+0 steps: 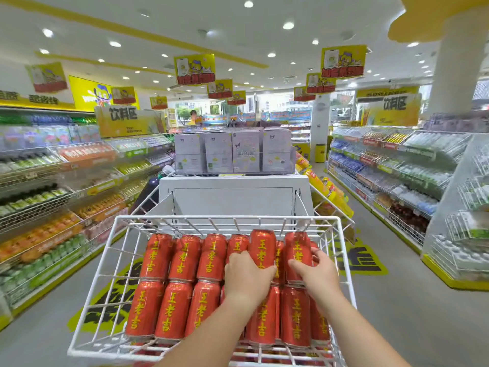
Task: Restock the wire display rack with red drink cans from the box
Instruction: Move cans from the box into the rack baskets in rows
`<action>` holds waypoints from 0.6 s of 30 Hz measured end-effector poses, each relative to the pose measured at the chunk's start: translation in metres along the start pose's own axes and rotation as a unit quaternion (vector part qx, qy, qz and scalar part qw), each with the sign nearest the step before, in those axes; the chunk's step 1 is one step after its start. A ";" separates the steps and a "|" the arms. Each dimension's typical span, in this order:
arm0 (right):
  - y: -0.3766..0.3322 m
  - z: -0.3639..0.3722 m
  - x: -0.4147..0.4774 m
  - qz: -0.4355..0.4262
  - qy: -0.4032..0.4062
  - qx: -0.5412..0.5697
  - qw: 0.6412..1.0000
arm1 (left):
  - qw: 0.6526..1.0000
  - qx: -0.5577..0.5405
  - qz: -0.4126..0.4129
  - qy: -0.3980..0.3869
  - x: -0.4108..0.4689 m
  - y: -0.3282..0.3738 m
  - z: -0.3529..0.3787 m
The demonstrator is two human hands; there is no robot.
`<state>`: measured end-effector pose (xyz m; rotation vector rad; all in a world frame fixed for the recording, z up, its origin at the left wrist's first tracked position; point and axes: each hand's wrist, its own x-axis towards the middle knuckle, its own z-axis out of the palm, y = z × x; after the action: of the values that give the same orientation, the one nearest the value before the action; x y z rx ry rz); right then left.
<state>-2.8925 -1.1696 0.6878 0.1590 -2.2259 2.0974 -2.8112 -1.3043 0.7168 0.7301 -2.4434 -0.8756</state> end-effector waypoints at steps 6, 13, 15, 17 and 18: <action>0.009 0.002 0.003 0.002 0.008 -0.017 1.000 | 0.999 0.021 0.031 -0.011 -0.004 0.005 0.017; 0.018 0.002 0.006 -0.022 0.013 -0.060 0.998 | 0.998 0.053 0.023 -0.017 -0.008 0.013 0.029; 0.018 0.002 0.005 -0.024 0.010 -0.069 0.997 | 0.998 0.059 0.026 -0.011 -0.010 0.013 0.031; 0.019 0.002 0.004 -0.026 0.006 -0.072 0.997 | 0.997 0.075 0.034 0.002 -0.010 0.012 0.033; 0.019 0.002 0.003 -0.030 0.005 -0.075 0.997 | 0.995 0.087 0.039 0.008 -0.010 0.012 0.034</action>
<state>-2.8978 -1.1707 0.6690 0.2007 -2.3307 1.8882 -2.8259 -1.2755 0.6987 0.6937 -2.5378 -0.6316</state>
